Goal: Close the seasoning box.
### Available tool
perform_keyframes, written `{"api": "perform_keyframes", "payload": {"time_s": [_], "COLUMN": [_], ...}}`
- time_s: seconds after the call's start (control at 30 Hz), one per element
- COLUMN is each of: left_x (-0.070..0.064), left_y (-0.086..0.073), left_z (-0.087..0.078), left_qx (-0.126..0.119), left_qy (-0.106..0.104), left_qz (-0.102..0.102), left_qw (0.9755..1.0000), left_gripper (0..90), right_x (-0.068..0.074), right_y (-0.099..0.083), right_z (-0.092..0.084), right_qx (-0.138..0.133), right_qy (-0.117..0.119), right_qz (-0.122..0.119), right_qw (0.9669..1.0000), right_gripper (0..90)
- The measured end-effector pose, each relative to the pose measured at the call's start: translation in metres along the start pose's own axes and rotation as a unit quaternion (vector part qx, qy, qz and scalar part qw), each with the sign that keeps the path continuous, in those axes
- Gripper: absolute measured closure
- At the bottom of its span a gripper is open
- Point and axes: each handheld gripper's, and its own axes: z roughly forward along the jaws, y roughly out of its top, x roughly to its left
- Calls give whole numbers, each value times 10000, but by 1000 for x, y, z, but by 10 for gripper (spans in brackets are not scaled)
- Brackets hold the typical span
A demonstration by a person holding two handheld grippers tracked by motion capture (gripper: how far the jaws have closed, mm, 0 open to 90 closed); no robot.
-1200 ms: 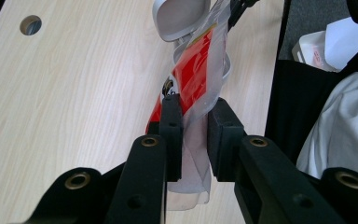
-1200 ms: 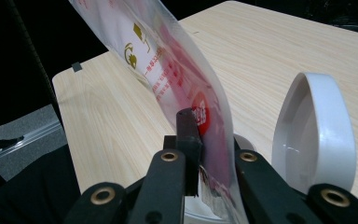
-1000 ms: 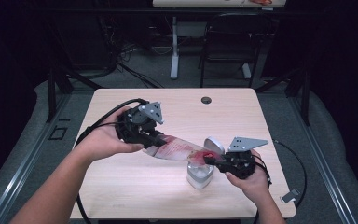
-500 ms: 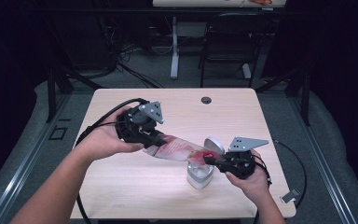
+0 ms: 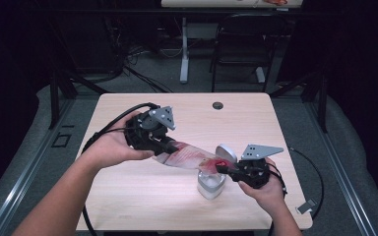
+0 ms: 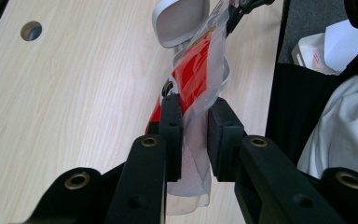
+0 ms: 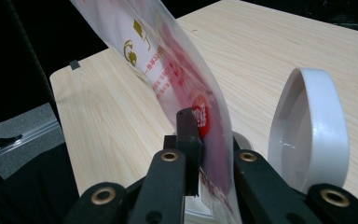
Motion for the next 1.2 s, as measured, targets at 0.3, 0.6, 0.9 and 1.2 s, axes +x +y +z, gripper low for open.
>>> {"api": "perform_keyframes", "payload": {"time_s": [0.3, 0.6, 0.9, 1.2], "left_x": [-1, -1, -1, 0], "left_y": [3, 4, 4, 6], "left_z": [0, 1, 0, 1], "left_qx": [-26, -41, -63, -87], "left_qy": [-2, -3, -18, -54], "left_qz": [29, 19, 22, 34], "left_qw": [10000, 10000, 10000, 9999], "left_gripper": [780, 780, 781, 781], "right_x": [0, 0, 0, 2], "right_y": [0, 0, 1, 1], "right_z": [0, -1, -4, -8], "right_qx": [80, 97, 151, 183], "right_qy": [-24, -19, 1, -26], "right_qz": [-47, -38, -84, -107], "right_qw": [10000, 9999, 9999, 9998], "right_gripper": [876, 880, 883, 884]}}
